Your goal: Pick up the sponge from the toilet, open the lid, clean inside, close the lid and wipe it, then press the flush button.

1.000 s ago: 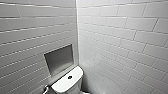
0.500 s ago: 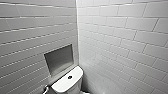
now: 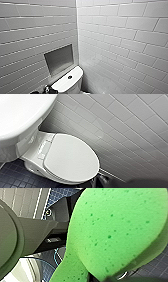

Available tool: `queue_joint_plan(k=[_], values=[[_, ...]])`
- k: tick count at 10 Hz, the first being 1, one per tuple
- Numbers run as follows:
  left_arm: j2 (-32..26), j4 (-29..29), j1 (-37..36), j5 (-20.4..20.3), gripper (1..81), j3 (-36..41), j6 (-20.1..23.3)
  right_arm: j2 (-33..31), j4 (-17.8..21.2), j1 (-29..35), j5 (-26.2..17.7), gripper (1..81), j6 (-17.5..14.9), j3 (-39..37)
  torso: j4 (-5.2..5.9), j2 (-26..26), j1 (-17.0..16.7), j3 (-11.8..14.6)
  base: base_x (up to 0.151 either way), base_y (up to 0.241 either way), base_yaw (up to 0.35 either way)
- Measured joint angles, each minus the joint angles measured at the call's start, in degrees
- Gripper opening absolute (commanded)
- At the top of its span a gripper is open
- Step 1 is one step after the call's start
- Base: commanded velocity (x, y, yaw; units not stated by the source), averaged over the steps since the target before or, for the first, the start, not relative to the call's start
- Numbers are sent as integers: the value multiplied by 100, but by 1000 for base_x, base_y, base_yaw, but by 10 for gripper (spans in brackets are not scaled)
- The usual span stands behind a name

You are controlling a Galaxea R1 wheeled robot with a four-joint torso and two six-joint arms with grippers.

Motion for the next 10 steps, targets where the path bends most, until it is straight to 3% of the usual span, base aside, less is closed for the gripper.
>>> queue_joint_plan(k=[4,7,10], values=[[334,-6,-844,446,10,-39,-716,96,-2,23,-22,10,21,-50,2,0,2,-24,0,0,0],[852,-155,-1293,805,10,-728,-903,91,-2,74,-22,10,22,-50,0,4,5,-345,0,0,0],[1208,-417,-1816,934,10,-1290,-1011,91,-2,111,-18,10,22,-48,0,9,9,-459,0,0,0]])
